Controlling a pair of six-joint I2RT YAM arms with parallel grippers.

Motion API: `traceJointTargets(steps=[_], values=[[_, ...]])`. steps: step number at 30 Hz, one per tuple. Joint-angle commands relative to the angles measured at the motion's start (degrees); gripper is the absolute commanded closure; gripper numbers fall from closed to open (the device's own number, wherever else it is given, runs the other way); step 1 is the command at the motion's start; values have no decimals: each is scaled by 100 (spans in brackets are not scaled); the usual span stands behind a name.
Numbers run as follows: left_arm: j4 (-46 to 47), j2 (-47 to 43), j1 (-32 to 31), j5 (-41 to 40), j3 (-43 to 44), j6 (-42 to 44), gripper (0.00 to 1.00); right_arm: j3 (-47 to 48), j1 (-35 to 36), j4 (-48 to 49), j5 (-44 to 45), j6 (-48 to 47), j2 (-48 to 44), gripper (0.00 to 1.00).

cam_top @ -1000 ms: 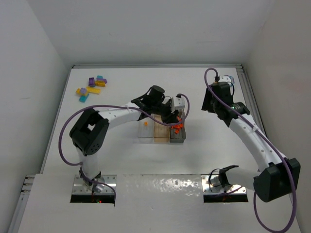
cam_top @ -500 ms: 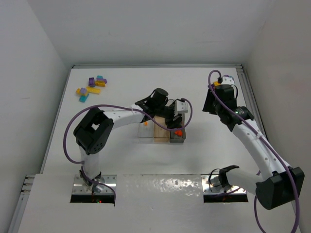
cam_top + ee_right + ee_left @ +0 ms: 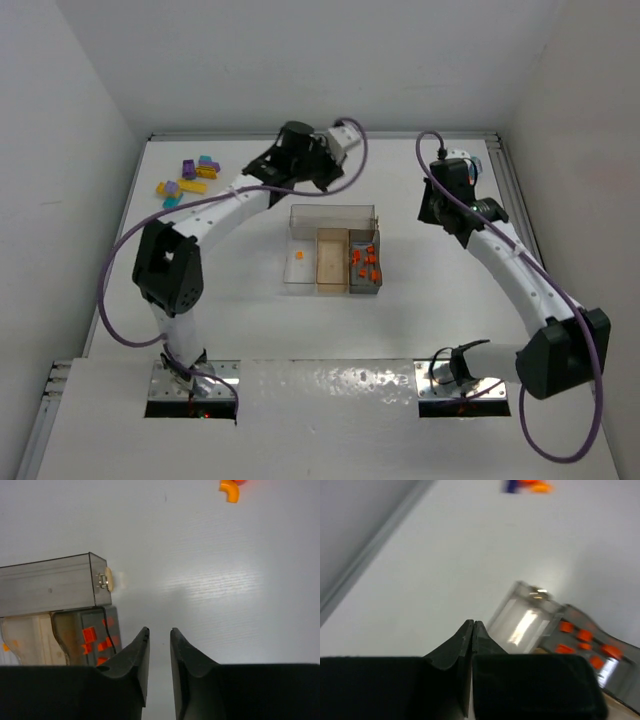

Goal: Sort the legos into containers by color

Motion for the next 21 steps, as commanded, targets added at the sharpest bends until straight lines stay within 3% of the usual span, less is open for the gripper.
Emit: traceJointTargets(steps=[1,2,3,4,5,6,7,10,13,21], values=[[-509,-658,620,-2681,256,-992,100,424,8,245,-31,174,353,77],[-563,-746,873,-3828,203,-1116,100,459,8,464,30,226,510,65],[-737,-799,1024,-4248,98,-1300,94,503,-10,561,135,244,599,55],[-861,-861,1156,-4566,62,-1389,86,625,-36,676,371,253,704,51],[-1019,-966,1505,-4656,18,-1450,76,731,-71,781,434,297,957,46],[-1342,-1019,1709,-4552,-69,-1564,59,837,-254,817,356,332,1117,44],[-1485,-1115,2076,-4342,-131,-1635,47,1133,-474,817,-132,402,1527,42],[-1802,-1352,2683,-4121,-586,-1820,42,2150,-721,424,-882,377,2398,42],[-1802,-1634,3211,-3858,-1194,-1890,37,3163,-871,-298,-1024,332,3428,43],[-1716,-1609,3995,-3602,-1942,-1987,40,3193,-1416,342,-760,736,3842,38]])
